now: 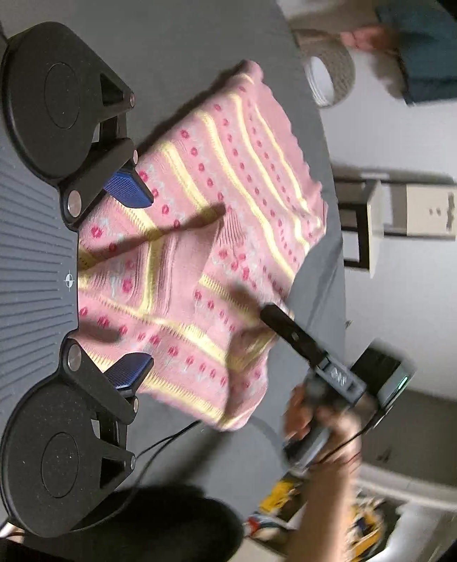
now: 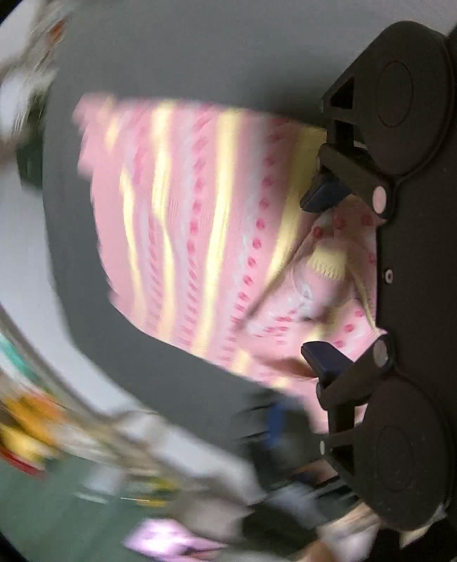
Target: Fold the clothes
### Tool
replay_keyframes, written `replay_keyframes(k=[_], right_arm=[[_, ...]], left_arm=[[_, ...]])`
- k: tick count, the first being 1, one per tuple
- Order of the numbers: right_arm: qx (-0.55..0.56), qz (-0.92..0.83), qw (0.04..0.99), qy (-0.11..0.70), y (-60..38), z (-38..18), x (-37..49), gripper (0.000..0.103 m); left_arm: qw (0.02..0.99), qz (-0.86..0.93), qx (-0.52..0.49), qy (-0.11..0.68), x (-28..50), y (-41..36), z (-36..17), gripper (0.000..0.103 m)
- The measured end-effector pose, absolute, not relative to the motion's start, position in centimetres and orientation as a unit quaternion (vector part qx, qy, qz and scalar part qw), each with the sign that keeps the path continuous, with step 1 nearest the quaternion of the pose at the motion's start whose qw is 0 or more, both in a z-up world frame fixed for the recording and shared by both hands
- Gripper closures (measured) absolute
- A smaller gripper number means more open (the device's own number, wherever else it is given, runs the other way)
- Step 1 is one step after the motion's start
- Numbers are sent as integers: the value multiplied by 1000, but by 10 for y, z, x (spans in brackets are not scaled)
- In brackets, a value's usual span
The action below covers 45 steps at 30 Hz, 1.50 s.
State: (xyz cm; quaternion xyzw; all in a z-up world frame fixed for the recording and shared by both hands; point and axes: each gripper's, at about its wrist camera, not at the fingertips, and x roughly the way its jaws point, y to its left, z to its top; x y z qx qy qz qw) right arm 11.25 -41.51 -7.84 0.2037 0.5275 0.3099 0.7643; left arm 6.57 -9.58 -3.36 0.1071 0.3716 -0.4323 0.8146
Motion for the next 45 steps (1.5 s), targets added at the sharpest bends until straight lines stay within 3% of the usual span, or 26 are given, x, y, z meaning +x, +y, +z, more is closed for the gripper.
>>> replay_keyframes(k=[6,16,20,27,28,30,32,35,36,45], right_arm=[[336,243,782,466,-406,-102,107,24],[315,220,807,449,-424,-104,99,27],[307,230,797,467,-426,-104,97,24],[306,212,801,468,-408,-99,100,14],[300,211,805,466,-404,-99,100,16],[285,205,814,462,-393,-99,99,31],[261,194,825,462,-387,-99,97,49],[248,184,835,456,-389,-99,89,70],[247,182,837,454,-390,-98,85,76],[232,190,861,411,-409,-63,47,80]], left_arm=[[828,-409,116,365,63,-96,-35,13],[827,-366,280,321,24,-129,-29,14],[827,-350,288,333,29,-136,-32,31],[827,-330,316,329,31,-145,-34,34],[826,-327,324,325,30,-147,-34,37],[826,-322,336,319,27,-151,-34,46],[825,-321,335,321,27,-153,-34,65],[831,-330,311,323,28,-150,-32,87],[836,-329,291,328,30,-148,-30,89],[871,-288,16,397,69,-96,-31,90]])
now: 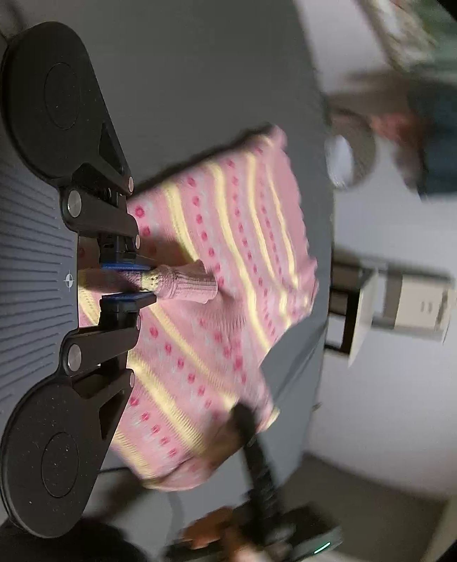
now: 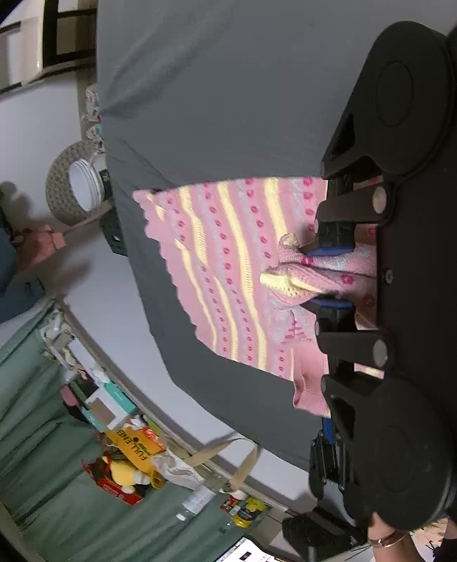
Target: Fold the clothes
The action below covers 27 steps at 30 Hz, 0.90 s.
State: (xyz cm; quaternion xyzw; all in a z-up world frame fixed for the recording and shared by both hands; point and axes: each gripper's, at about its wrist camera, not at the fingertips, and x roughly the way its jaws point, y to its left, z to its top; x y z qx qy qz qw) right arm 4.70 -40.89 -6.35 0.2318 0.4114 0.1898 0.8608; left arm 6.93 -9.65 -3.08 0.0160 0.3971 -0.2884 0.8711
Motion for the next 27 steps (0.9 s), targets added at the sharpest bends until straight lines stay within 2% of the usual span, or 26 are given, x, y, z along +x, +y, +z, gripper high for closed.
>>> replay_keyframes(k=[3,8,12,17,20,27], right_arm=[[242,172,854,428,-416,-75,52,80],[260,172,839,446,-415,-93,63,80],[252,174,840,448,-414,-91,64,79],[261,175,837,449,-415,-94,63,78],[258,177,837,449,-414,-93,63,75],[259,179,837,448,-415,-94,63,74]], left_arm=[[871,-256,-26,418,77,-84,-44,89],[874,-250,-14,416,70,-77,-49,89],[863,-275,-43,422,70,-74,-48,89],[868,-239,-17,434,77,-88,-53,89],[868,-228,-46,438,81,-87,-55,83],[868,-195,-130,438,85,-78,-65,83]])
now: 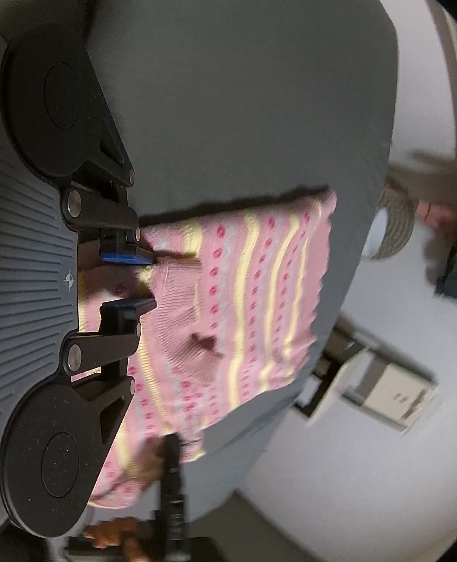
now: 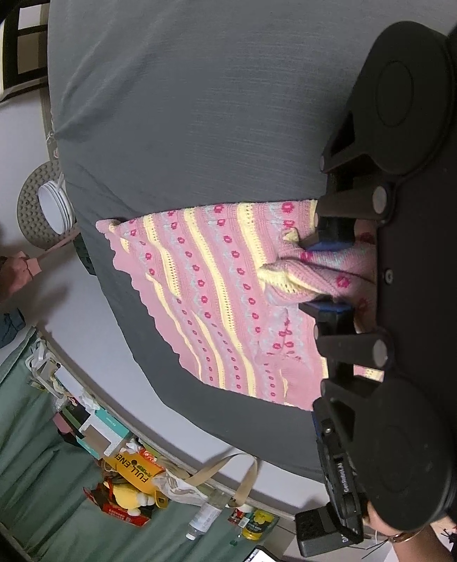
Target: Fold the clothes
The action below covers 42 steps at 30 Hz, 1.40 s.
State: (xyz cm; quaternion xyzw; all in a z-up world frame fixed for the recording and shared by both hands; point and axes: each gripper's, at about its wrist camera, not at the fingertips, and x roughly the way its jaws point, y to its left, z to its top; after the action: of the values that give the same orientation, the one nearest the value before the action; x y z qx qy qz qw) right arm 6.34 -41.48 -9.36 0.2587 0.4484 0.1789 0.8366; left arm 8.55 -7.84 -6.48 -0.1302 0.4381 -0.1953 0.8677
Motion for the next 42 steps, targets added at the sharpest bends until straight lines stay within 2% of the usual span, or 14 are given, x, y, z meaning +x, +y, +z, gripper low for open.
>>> replay_keyframes(k=[2,10,18,21,22,24,26,28,30,31,32,33,39,42], right_arm=[[258,179,837,447,-416,-93,63,74],[247,202,850,418,-411,-81,59,76],[285,168,833,443,-419,-102,70,77],[298,166,827,446,-421,-102,69,75],[299,166,827,447,-420,-102,69,68],[304,168,827,442,-421,-98,67,54],[309,169,828,437,-422,-94,65,42],[313,170,828,432,-423,-90,63,41],[308,170,832,429,-425,-91,63,43],[307,169,831,431,-424,-93,65,53],[304,169,831,434,-423,-96,67,74],[297,167,833,436,-421,-99,69,78],[284,158,837,441,-418,-105,74,80],[284,161,835,443,-417,-99,72,67]], left_arm=[[863,-173,-166,444,85,-72,-69,100],[860,-152,-171,456,76,-65,-59,101],[871,-155,-150,441,81,-69,-64,99],[888,-160,-106,418,77,-74,-50,91],[896,-161,-88,405,75,-77,-44,89],[920,-164,-31,355,65,-87,-28,76],[930,-202,27,307,51,-102,-16,33],[930,-244,73,264,35,-116,-10,5],[917,-300,131,226,18,-135,-10,4],[906,-328,160,213,10,-145,-12,4],[892,-352,187,212,5,-154,-14,4],[878,-374,212,212,0,-163,-17,4],[820,-409,334,220,-21,-197,-33,4],[800,-409,381,220,-30,-205,-37,4]])
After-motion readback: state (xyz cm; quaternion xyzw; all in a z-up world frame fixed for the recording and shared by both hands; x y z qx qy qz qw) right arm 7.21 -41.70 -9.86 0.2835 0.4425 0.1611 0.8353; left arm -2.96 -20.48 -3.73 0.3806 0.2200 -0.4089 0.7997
